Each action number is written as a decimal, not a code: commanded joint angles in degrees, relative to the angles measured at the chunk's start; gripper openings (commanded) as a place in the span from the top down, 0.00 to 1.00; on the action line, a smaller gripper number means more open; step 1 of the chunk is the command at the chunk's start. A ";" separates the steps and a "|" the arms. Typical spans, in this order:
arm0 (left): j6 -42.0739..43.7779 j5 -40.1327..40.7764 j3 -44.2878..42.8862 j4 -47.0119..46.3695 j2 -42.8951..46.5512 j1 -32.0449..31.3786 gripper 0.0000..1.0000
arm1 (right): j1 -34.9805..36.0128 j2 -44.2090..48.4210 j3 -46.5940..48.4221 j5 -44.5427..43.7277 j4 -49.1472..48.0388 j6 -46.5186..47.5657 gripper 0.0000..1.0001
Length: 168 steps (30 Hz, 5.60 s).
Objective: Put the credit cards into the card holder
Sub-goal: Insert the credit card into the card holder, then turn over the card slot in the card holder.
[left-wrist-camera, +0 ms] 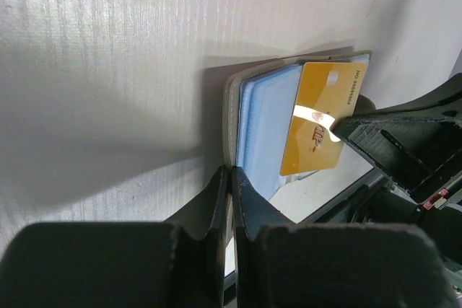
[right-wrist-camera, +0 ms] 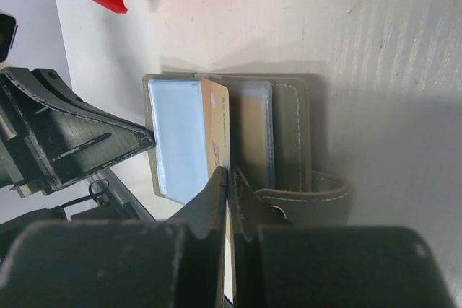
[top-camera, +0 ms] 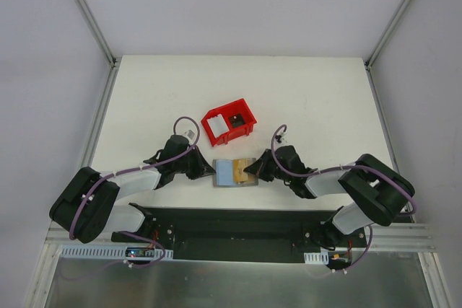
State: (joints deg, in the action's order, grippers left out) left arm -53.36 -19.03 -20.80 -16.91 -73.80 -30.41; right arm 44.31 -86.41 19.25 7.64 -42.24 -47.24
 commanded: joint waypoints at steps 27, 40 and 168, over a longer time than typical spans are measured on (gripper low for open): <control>-0.43 -0.04 0.84 -1.90 0.68 -0.44 1.00 | 2.27 -4.29 1.23 -1.05 0.14 -0.92 1.00; -0.43 0.13 0.76 -2.25 0.85 -0.44 1.00 | 5.61 -6.75 7.29 0.71 3.38 0.48 0.99; 1.86 -1.72 -0.91 0.38 6.21 -0.44 1.00 | 15.71 -12.90 46.76 -15.28 60.69 29.93 0.63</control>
State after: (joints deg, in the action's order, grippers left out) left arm -52.90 -19.46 -20.10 -16.69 -68.23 -30.39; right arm 59.57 -99.81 63.46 -4.91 15.55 -18.57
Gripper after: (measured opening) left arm 0.006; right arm 0.377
